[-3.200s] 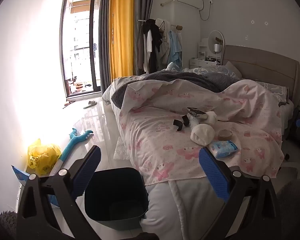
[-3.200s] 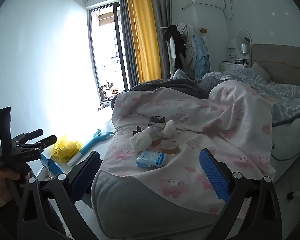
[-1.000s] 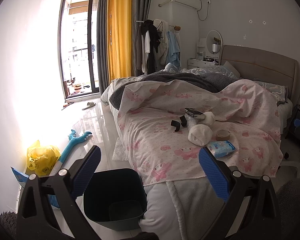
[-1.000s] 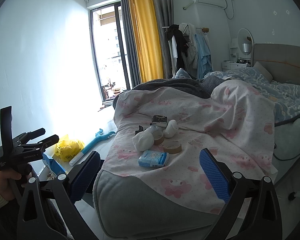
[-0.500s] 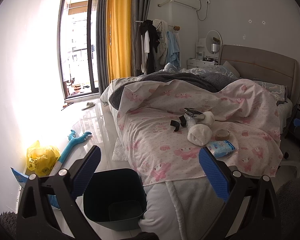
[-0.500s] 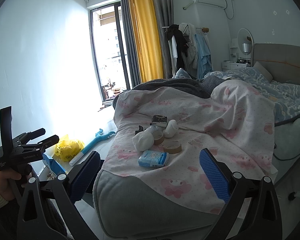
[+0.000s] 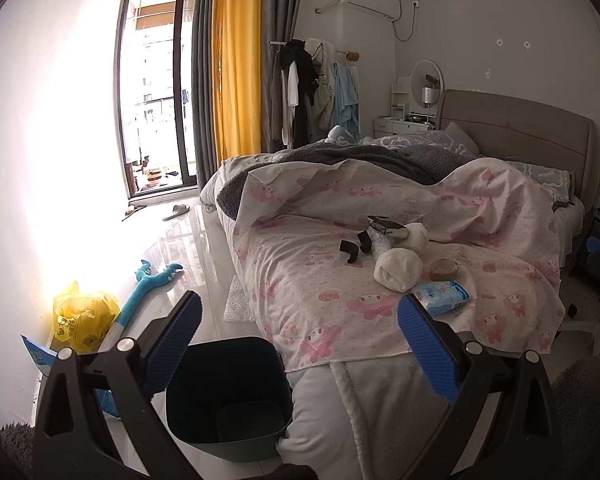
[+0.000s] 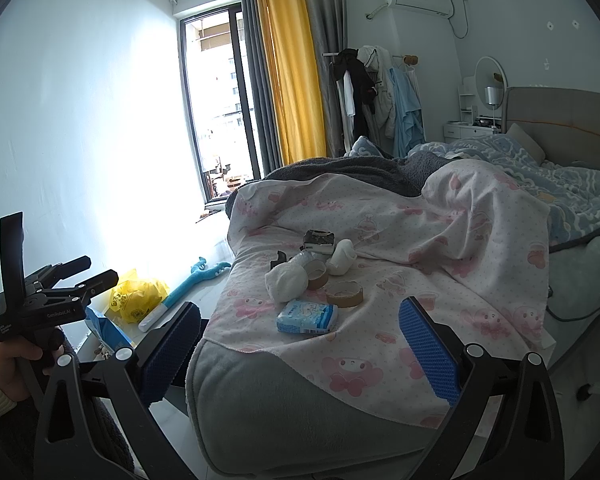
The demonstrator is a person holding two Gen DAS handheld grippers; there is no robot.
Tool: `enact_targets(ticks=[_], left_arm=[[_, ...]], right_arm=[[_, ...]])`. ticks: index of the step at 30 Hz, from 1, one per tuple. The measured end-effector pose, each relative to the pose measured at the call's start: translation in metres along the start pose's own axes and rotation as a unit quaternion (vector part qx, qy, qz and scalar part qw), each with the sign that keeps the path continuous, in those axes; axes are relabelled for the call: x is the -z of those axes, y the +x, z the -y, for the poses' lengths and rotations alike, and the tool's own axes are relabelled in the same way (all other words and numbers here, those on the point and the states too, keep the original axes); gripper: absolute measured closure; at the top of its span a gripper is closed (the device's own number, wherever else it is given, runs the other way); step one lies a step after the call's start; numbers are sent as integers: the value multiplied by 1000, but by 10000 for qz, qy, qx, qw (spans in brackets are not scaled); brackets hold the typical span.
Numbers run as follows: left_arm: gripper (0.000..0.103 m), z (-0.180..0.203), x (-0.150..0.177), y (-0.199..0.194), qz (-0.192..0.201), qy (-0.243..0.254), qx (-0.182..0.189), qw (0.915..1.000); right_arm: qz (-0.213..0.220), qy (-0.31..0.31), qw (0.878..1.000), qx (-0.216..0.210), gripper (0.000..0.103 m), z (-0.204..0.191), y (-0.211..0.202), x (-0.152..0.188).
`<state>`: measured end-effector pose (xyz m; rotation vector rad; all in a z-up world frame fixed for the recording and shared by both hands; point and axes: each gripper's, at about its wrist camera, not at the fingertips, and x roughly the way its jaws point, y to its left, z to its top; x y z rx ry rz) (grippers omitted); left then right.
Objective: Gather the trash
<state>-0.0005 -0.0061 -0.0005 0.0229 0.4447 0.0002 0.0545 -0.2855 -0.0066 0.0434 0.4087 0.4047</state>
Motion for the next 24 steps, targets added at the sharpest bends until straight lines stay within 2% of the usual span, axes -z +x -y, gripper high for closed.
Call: enact_targets(ticks=[17, 24], left_arm=[[3, 3, -1, 0, -15, -16, 28, 10000], [3, 5, -6, -7, -61, -231, 273, 9993]], right_arm=[[-25, 2, 10000, 11, 3, -1, 2, 1], [-334, -302, 9984, 348, 3, -11, 13, 2]])
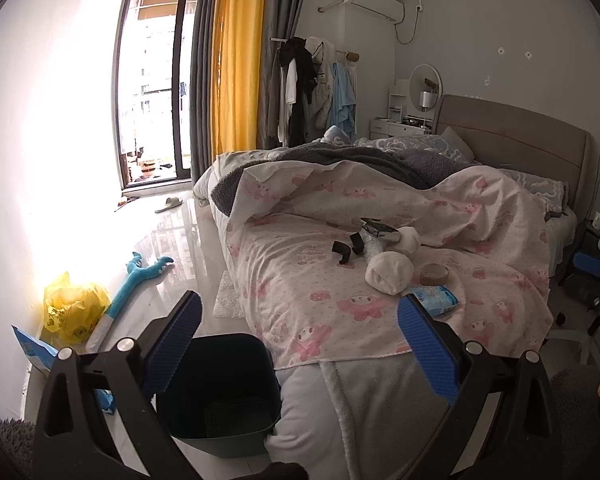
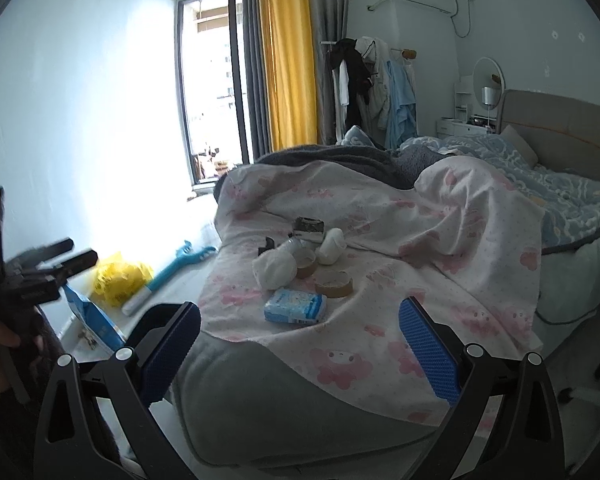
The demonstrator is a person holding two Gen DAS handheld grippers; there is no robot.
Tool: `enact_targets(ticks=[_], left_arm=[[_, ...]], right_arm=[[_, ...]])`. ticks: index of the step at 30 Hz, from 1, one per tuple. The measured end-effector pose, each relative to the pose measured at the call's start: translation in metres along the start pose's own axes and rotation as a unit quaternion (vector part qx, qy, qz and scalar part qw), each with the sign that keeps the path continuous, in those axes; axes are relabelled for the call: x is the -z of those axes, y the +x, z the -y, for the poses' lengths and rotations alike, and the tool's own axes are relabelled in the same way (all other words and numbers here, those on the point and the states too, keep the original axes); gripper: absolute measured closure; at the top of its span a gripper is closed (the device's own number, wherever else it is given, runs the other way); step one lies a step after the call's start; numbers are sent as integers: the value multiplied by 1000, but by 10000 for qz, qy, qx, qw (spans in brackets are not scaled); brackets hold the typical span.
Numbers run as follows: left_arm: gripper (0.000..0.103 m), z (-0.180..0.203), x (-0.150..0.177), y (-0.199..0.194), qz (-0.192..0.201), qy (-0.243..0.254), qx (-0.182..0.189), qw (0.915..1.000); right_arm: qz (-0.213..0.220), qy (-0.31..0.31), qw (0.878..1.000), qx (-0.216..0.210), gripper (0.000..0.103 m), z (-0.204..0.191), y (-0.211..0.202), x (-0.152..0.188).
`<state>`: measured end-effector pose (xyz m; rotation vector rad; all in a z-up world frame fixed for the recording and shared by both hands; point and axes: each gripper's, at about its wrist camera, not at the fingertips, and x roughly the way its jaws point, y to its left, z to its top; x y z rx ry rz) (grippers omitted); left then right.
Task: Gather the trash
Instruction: 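Grasp the white tissue ball with the left tool while the right tool grasps the blue wipe pack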
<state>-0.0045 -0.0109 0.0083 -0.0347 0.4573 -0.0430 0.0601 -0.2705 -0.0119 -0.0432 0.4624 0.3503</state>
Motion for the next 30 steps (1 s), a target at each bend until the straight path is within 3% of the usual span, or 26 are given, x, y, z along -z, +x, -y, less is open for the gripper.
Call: enact_targets(ticks=[7, 21, 27, 30], left_arm=[[3, -5, -12, -4, 157, 62, -59, 9998], [3, 13, -28, 40, -69, 496, 790, 9956], [3, 21, -34, 66, -207, 830, 1166, 9895], [4, 23, -36, 79, -287, 861, 1448, 9853]], right_arm=[[-136, 50, 9998, -113, 3, -10, 14, -1], [-508, 299, 9977, 328, 3, -18, 69, 9], [-697, 342, 9965, 297, 3, -18, 97, 12], [-767, 441, 9961, 30, 3, -16, 113, 15]])
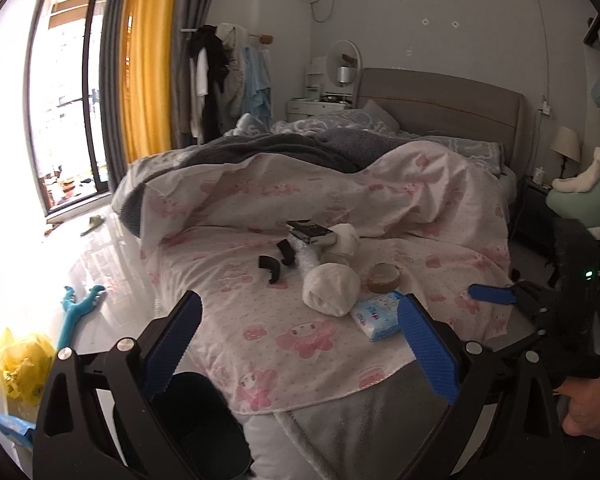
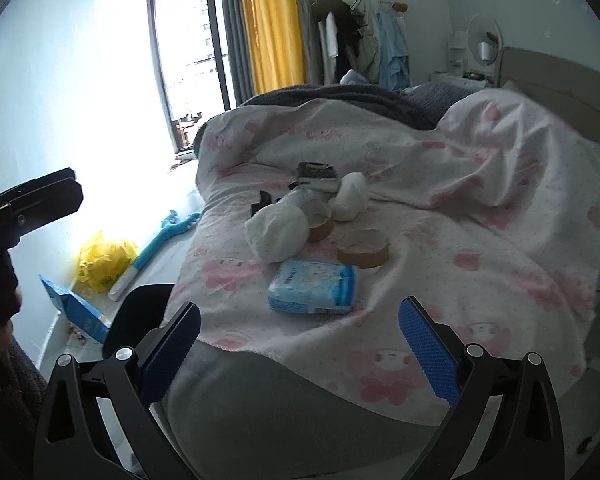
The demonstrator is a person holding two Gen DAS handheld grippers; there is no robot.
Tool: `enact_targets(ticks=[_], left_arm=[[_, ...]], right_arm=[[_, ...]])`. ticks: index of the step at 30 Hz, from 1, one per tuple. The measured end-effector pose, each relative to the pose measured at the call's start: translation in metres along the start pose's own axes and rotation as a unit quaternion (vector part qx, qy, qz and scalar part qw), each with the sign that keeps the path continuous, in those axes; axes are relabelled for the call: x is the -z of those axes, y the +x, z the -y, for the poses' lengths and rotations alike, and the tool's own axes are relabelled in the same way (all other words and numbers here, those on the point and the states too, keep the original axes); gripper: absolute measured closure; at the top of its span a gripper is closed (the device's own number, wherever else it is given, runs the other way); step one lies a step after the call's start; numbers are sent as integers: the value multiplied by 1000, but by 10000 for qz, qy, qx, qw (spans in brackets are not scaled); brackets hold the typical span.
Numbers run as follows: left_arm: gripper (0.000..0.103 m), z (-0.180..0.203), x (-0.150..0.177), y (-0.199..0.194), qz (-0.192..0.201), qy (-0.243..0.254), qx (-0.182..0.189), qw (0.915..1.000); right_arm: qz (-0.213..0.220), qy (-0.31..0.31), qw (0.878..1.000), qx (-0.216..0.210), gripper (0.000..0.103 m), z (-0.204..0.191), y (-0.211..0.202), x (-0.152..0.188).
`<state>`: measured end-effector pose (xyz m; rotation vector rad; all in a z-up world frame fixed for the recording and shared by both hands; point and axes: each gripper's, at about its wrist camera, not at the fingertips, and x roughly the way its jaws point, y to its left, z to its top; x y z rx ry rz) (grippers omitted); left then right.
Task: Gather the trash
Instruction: 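Grasp the white tissue ball with the left tool while the right tool grasps the blue wipe pack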
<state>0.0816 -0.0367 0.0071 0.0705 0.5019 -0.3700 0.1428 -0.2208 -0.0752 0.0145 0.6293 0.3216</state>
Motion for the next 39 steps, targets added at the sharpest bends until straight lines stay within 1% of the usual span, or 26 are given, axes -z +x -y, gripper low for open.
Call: enact_targets(ticks=[3, 5, 7, 13, 17, 24, 31, 37, 39], left_arm=[[4, 1, -3, 13, -70, 123, 296, 9995], [4, 3, -4, 24, -142, 293, 384, 9987], [4, 2, -4, 34, -223, 358, 412, 9983], [4, -9, -4, 63, -556, 173, 619, 9964], [4, -20, -3, 83, -815, -128, 816, 9932], [4, -19, 1, 115, -1118, -383, 1050, 9874], [4, -16, 6, 140, -1387, -623, 1212, 9809], [5, -12, 7, 155, -1468, -827, 1256, 9777], [5, -10, 7, 160, -1509, -908, 1308, 9756]], right_arm=[[-81, 4, 10000, -18, 3, 1, 15, 1], [-151, 1, 9999, 15, 3, 2, 26, 0], [-193, -40, 9998, 58, 3, 3, 35, 0], [-371, -130, 9991, 161, 3, 3, 59, 0], [-455, -146, 9985, 257, 3, 5, 72, 0], [-551, -224, 9977, 330, 3, 4, 89, -2], [-629, -105, 9977, 248, 3, 9, 99, -1], [-597, -47, 9981, 137, 12, 17, 103, -1], [-571, -102, 9983, 111, 18, 17, 102, -2]])
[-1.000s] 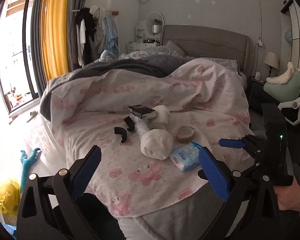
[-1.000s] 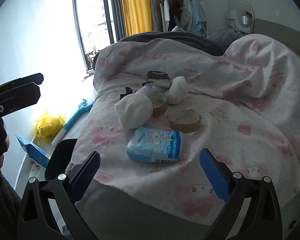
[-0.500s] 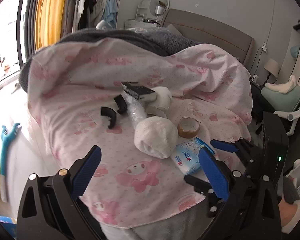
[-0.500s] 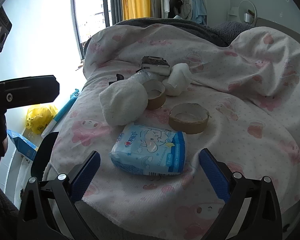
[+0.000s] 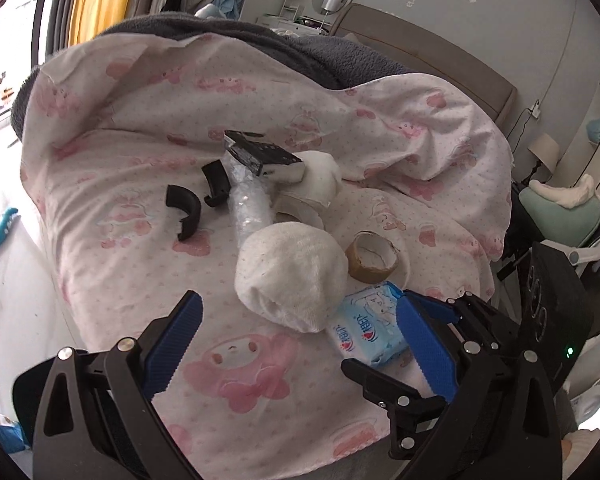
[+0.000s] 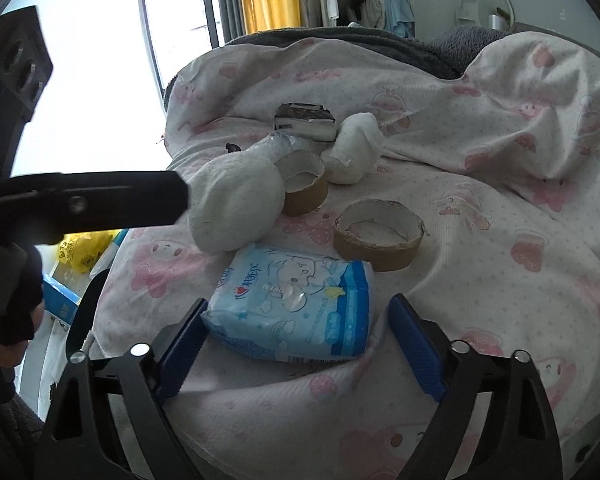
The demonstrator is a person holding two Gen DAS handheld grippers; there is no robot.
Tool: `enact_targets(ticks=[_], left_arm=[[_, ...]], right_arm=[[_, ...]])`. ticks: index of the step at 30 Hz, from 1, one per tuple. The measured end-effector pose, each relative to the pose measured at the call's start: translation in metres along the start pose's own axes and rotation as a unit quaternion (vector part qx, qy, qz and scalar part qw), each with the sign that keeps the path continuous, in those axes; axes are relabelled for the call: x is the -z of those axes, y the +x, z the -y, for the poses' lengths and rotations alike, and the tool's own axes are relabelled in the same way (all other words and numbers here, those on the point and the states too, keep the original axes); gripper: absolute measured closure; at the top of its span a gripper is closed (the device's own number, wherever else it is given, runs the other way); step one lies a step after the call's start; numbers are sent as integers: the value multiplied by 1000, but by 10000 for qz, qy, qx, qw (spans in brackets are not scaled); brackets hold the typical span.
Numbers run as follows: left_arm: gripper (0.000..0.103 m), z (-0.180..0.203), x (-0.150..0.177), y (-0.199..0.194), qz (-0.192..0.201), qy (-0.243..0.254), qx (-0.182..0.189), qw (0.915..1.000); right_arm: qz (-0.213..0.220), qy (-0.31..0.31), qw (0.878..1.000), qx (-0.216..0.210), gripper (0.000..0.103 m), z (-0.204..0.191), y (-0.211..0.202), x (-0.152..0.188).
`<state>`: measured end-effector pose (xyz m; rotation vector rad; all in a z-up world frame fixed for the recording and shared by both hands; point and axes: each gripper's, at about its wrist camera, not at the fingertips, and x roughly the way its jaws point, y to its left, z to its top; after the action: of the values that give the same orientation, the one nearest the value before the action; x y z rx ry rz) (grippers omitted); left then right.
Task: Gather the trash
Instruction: 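Grasp the white tissue ball with the left tool while the right tool grasps the blue wipe pack, then carry the tissue ball and wipe pack over the teal bin with both tools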
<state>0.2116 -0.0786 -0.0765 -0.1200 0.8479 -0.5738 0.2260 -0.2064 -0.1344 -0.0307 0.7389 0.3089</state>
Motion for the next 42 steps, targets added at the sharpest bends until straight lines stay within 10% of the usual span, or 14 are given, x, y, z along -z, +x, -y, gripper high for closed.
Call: enact_targets(ticks=[11, 24, 42], left_arm=[[7, 5, -6, 21, 22, -228, -51, 9997], [44, -7, -8, 31, -27, -558, -262, 9981], [47, -29, -1, -46, 475, -341, -736, 9956]], right_arm=[[121, -263, 9989, -363, 30, 10, -14, 5], [231, -364, 9965, -722, 30, 10, -32, 5], [440, -222, 9943, -943, 30, -17, -45, -16]])
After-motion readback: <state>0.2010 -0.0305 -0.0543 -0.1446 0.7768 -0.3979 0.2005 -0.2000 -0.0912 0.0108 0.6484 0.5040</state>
